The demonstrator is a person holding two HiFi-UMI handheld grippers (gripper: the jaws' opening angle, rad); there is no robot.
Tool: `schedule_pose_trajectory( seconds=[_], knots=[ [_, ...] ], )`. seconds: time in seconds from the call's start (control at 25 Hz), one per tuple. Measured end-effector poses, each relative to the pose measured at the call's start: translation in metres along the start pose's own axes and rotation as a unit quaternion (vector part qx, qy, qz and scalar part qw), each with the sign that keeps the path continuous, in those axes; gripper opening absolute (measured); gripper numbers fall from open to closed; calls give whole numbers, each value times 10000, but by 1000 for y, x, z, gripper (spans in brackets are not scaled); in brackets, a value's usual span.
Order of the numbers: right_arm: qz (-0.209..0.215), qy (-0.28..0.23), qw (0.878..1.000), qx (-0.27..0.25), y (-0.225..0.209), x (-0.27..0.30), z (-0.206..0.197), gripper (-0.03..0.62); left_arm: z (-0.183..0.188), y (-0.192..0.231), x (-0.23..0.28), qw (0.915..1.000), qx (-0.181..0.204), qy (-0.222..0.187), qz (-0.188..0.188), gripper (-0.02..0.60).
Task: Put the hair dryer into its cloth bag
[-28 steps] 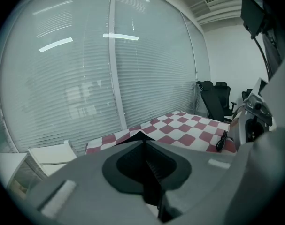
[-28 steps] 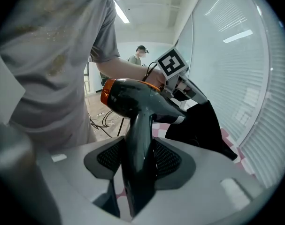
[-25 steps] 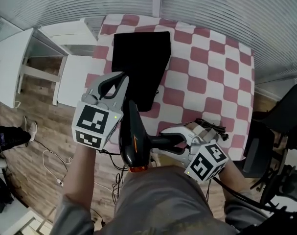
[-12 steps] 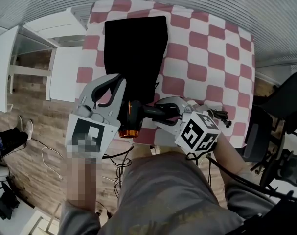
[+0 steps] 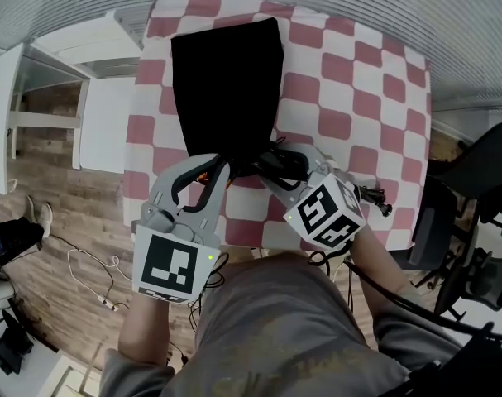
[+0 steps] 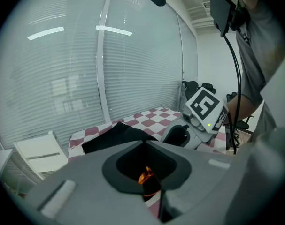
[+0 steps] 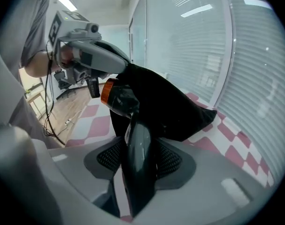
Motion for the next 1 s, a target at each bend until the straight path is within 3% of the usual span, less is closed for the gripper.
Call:
schedule_pose_trajectory(
  seconds=[0.28,0.48,0.56,0.72,0.84,1.0],
  knots=[
    [-497,296,9979,294,-3,14,3,219,-4,-15,11,9996,-265,51,-48,23],
    [-792,544,9951,237,-2,27,-2,222,-16,-26,26,9978,-609,221,-148,23],
    [-896,617,9938,212,-1,36,-4,222,-24,-28,35,9979,-578,278,-115,23],
    [-918,606,9937,212,-1,40,-6,222,-31,-24,25,9985,-371,-89,400,49],
    [-895,550,9942,212,-2,38,-6,222,-35,-12,5,9941,-189,-481,951,176],
    [-885,500,9946,218,-3,36,-7,222,-70,-2,-3,9882,-630,-184,1384,213]
  ],
)
Point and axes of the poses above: the fingertips, and each gripper's own axes: x forward along the fingers, y to its left, z out of its top, the point moved 9 cm from there along -x, backward along the fingers, and after that the axes turned 8 degrees about -x, right-handed, at the moved point
